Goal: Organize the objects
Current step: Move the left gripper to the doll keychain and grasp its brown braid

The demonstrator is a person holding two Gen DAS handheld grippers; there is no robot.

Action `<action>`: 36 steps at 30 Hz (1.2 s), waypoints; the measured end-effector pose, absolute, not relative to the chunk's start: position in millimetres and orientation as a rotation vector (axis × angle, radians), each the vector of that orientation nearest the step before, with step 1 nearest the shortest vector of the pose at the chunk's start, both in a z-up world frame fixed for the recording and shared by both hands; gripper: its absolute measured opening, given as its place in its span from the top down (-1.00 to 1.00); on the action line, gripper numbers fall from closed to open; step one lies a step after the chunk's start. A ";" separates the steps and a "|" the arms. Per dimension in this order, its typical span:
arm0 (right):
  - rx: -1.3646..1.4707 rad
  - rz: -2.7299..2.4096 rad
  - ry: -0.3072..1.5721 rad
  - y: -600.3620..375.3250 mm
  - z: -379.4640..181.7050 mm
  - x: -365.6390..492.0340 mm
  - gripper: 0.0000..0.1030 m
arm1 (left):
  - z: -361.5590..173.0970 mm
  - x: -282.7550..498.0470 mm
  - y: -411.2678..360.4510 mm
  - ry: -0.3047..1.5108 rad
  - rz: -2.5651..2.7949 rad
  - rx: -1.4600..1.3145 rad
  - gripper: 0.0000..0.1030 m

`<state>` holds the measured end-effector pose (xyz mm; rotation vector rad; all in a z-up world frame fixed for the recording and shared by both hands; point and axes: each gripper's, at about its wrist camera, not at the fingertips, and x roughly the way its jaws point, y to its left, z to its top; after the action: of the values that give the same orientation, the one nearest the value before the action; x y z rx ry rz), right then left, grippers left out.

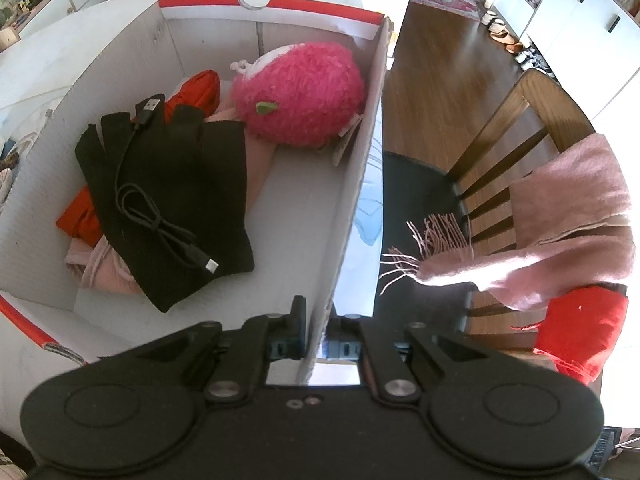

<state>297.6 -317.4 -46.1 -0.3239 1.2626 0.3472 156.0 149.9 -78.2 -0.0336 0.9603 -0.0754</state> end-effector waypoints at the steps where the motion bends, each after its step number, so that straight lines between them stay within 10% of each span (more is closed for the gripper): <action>1: -0.325 0.347 1.263 -317.3 -46.1 297.5 0.88 | -82.1 152.9 152.1 0.963 -0.066 -0.031 -0.50; 19: -0.333 0.338 1.271 -315.0 -46.4 297.0 0.88 | -108.3 183.0 183.2 0.949 0.041 -0.002 -0.49; 36: -0.325 0.332 1.278 -315.5 -48.6 299.1 0.89 | -126.1 205.9 181.7 1.027 -0.070 -0.057 0.61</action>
<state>299.1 -315.5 -48.6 -0.3249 1.2784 0.3321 205.9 181.7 -126.1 -0.0573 1.0273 -0.0702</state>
